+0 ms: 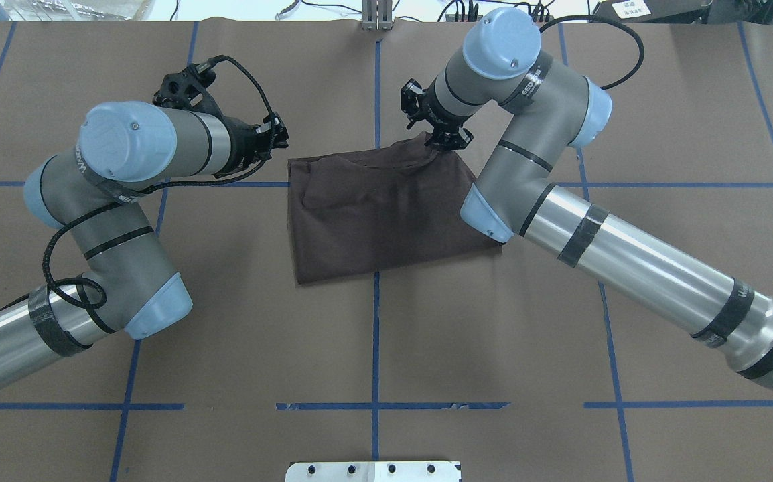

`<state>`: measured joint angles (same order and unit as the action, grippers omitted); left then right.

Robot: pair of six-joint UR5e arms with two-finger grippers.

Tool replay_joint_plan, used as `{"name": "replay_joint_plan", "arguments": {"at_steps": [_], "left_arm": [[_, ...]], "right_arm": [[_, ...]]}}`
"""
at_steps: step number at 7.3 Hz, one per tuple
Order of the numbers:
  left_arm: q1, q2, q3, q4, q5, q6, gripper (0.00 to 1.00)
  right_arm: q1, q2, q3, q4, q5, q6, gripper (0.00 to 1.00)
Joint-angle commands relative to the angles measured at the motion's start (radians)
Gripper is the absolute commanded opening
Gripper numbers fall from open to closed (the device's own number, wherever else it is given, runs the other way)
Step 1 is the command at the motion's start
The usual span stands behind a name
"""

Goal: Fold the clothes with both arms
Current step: 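Press the folded top edge down with the right gripper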

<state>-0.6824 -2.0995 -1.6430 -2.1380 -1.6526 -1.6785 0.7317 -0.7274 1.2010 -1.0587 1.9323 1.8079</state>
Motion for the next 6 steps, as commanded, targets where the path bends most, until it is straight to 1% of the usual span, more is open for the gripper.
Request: {"name": "replay_joint_plan", "arguments": {"at_steps": [1,4,5,6], "left_arm": [[-0.003,0.001,-0.015,0.001,-0.001,-0.001,0.42],[-0.003,0.003,-0.023,0.003,-0.001,-0.006,0.42],[-0.003,0.003,-0.023,0.003,-0.001,-0.006,0.42],[-0.003,0.003,-0.023,0.003,-0.001,-0.006,0.42]], "right_arm": [[-0.072,0.011,-0.006,-0.001,-0.076,-0.045,0.0],[-0.086,0.009,-0.018,-0.001,-0.078,-0.099,0.0],[-0.084,0.022,-0.046,0.0,-0.082,-0.114,0.0],[-0.084,0.048,-0.099,0.005,-0.114,-0.14,0.0]]}}
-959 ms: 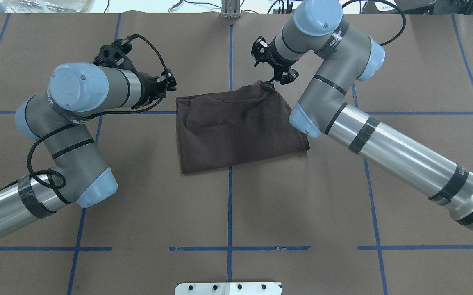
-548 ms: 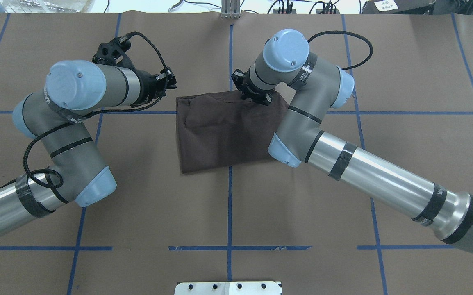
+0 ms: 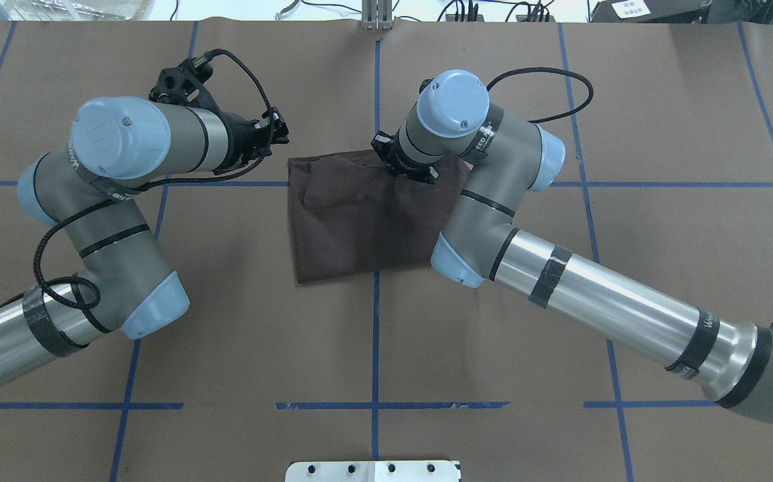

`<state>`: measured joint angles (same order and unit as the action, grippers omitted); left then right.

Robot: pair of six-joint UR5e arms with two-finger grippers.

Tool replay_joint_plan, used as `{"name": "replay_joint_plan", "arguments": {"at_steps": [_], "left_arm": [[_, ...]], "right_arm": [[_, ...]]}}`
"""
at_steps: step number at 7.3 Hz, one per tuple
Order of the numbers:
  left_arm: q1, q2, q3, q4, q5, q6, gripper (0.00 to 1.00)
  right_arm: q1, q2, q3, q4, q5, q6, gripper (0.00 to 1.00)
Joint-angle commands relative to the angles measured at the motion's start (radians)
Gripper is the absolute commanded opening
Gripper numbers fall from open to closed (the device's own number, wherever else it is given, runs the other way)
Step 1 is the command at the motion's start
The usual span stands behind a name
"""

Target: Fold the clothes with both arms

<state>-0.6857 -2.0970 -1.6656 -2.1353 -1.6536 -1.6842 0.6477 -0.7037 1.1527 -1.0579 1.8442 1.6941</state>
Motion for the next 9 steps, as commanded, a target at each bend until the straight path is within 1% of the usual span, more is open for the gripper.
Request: {"name": "replay_joint_plan", "arguments": {"at_steps": [1,2,3,6,7,8,9], "left_arm": [[-0.005,0.0,0.0,0.002,0.0,0.001,0.42],[-0.018,0.0,0.001,0.002,-0.009,0.006,0.42],[-0.032,0.0,0.001,0.002,-0.038,0.006,0.42],[-0.051,0.002,0.003,0.002,-0.046,0.009,0.42],[-0.058,0.002,0.006,0.002,-0.048,0.046,0.42],[-0.098,0.017,0.004,0.002,-0.09,0.087,0.41],[-0.153,0.062,0.003,0.0,-0.16,0.204,0.41]], "right_arm": [[0.022,0.079,-0.118,0.004,-0.029,-0.034,0.0],[0.039,0.129,-0.213,0.009,-0.034,-0.063,0.0],[0.058,0.144,-0.246,0.009,-0.048,-0.106,0.0],[0.102,0.157,-0.272,0.007,-0.04,-0.145,0.0],[0.151,0.156,-0.271,0.004,0.008,-0.201,0.0],[0.235,0.138,-0.257,-0.007,0.124,-0.277,0.0],[0.309,0.019,-0.138,-0.035,0.207,-0.374,0.0]]}}
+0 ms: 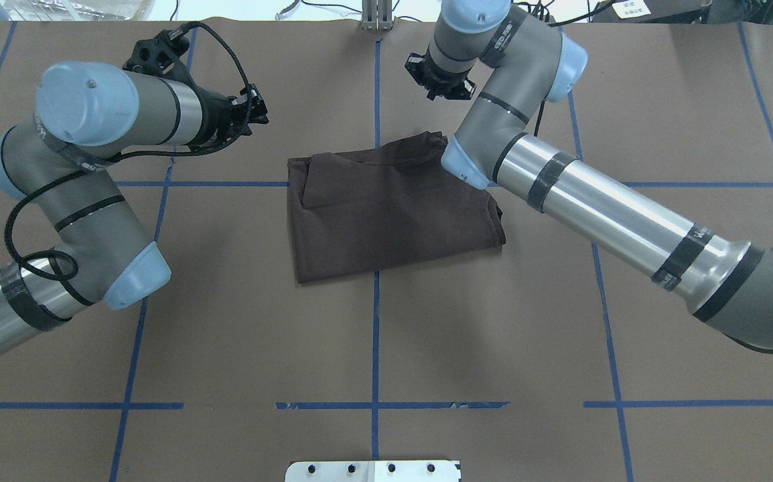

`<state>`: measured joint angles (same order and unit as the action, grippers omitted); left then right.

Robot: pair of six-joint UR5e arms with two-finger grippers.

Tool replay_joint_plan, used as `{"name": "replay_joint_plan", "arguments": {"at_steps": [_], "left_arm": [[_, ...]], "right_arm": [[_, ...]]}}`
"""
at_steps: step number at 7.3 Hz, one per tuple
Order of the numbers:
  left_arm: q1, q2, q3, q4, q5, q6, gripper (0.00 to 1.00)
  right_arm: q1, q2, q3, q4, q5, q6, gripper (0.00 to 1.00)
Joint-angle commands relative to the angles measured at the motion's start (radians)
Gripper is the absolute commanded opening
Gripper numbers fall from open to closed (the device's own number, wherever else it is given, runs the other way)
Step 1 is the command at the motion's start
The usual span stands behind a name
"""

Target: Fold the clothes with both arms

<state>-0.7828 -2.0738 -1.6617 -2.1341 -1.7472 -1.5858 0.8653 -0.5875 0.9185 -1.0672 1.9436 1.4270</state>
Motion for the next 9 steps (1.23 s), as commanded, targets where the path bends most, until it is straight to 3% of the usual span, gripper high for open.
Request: {"name": "replay_joint_plan", "arguments": {"at_steps": [1,3,4,6,7,8,9], "left_arm": [[-0.12,0.085,-0.003,-0.006,-0.146,0.229,0.41],[-0.301,0.196,0.002,-0.006,-0.338,0.572,0.41],[-0.413,0.237,0.01,0.003,-0.406,0.74,0.42],[-0.603,0.334,0.005,0.087,-0.556,1.058,0.42],[-0.668,0.348,-0.001,0.196,-0.584,1.24,0.43],[-0.72,0.362,-0.003,0.33,-0.586,1.421,0.5],[-0.74,0.366,-0.01,0.471,-0.584,1.482,1.0]], "right_arm": [[0.166,-0.214,0.226,-0.104,0.157,-0.229,0.0],[0.361,-0.422,0.424,-0.241,0.279,-0.539,0.0],[0.467,-0.477,0.481,-0.34,0.329,-0.721,0.0],[0.591,-0.682,0.618,-0.486,0.348,-1.105,0.0],[0.637,-0.787,0.667,-0.505,0.365,-1.211,0.19],[0.649,-0.858,0.666,-0.501,0.398,-1.305,0.99],[0.687,-0.894,0.669,-0.505,0.408,-1.326,1.0]]}}
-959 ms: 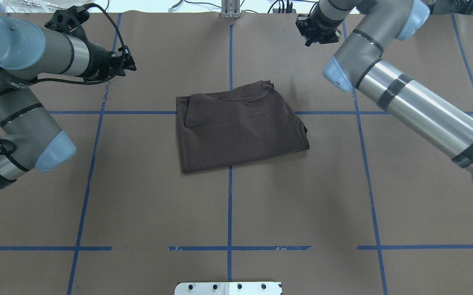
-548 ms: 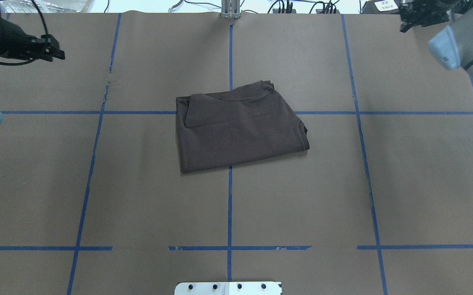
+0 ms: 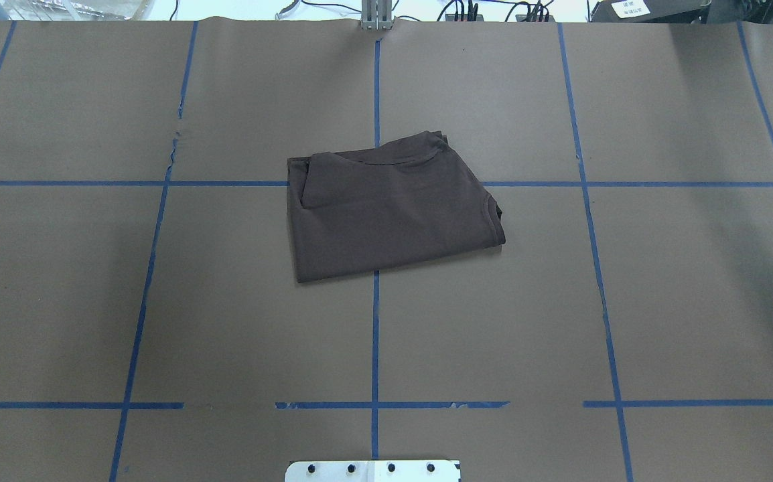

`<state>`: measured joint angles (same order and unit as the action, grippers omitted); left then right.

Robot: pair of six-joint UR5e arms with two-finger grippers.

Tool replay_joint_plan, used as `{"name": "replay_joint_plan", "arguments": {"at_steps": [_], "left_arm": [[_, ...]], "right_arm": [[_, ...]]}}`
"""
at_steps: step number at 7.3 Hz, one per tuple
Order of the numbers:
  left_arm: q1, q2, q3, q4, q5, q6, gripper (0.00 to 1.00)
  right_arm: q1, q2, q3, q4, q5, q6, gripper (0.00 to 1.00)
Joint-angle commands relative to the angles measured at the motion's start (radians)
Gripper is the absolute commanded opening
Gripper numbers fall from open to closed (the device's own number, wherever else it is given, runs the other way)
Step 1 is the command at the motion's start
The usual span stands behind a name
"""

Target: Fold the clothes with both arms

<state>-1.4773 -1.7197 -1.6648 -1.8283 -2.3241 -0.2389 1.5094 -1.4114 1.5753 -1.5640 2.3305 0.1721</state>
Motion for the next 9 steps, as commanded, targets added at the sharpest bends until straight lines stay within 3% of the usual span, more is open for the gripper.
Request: {"name": "replay_joint_plan", "arguments": {"at_steps": [1,3,5,9], "left_arm": [[-0.043,0.069,-0.035,0.191,-0.009,0.136,1.0],[-0.035,0.152,-0.114,0.199,-0.015,0.116,1.0],[-0.034,0.245,-0.121,0.204,-0.07,0.122,1.0],[-0.032,0.261,-0.151,0.185,-0.072,0.125,1.0]], "right_arm": [[0.044,-0.113,0.012,0.001,0.018,-0.122,1.0],[0.043,-0.118,0.014,-0.008,0.035,-0.123,1.0],[0.028,-0.141,0.009,0.005,0.035,-0.126,1.0],[-0.006,-0.146,0.012,0.007,0.027,-0.129,1.0]]}}
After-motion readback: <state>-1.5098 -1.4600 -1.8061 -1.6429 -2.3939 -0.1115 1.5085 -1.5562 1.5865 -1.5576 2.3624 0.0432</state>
